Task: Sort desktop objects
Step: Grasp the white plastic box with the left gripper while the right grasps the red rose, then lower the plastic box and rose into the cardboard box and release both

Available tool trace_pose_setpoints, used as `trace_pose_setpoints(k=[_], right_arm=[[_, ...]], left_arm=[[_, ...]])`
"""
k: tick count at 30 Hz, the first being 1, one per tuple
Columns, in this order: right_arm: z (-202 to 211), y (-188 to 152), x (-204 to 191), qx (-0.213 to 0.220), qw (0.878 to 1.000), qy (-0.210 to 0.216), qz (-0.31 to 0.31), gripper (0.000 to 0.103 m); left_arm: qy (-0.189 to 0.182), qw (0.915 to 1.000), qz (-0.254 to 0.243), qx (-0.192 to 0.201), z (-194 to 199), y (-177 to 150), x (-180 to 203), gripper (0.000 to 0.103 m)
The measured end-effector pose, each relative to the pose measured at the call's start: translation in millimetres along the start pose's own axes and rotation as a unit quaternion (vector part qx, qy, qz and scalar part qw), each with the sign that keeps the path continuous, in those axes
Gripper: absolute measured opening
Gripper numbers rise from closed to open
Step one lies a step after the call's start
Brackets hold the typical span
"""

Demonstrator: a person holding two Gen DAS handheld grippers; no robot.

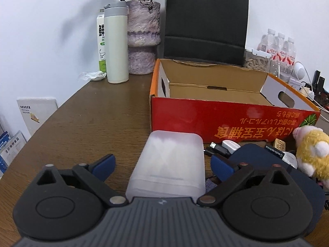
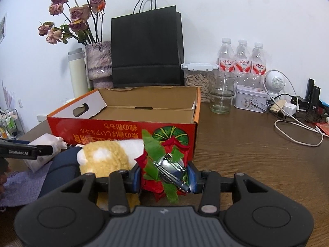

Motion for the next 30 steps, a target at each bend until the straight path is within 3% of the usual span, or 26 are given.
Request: trace_pose_setpoints(k=[3, 5, 7, 15, 24, 30], right_arm=[[0, -1, 1, 0.000, 1.000, -0.001, -0.004, 0.042], [1, -1, 2, 0.000, 1.000, -0.002, -0.007, 0.042], [1, -1, 2, 0.002, 1.000, -0.003, -0.007, 0.042], [10, -4, 3, 0.010, 1.000, -0.004, -0.013, 0.042], [22, -7, 9, 0.025, 0.999, -0.005, -0.033, 0.042], [33, 7, 5, 0.046, 0.998, 0.004, -0.031, 0.042]], left_arm=[[-0.004, 1.0000, -0.005, 0.001, 0, -1, 4, 0.088], [-0.010, 0.9999, -0.004, -0.003, -2, -2, 5, 0.072], [-0.019, 0.9998, 0.000, -0.008, -3, -4, 6, 0.069], [-0.027, 0.9995, 0.010, 0.011, 8, -4, 7, 0.066], [-0.016, 0.9980, 0.024, 0.056, 38, 3, -3, 0.066], [-0.019, 0.9947, 0.029, 0.097, 65, 21, -3, 0.066]])
Point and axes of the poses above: each gripper's, at about its wrist camera, not at the fingertips, and z roughly against the way its jaws point, x to its right, y to its top, the point moved 10 cm from there along -z, roughly the way its jaws point, and after that the axes turned 2 degrees about -z, right-handed, at the moved point
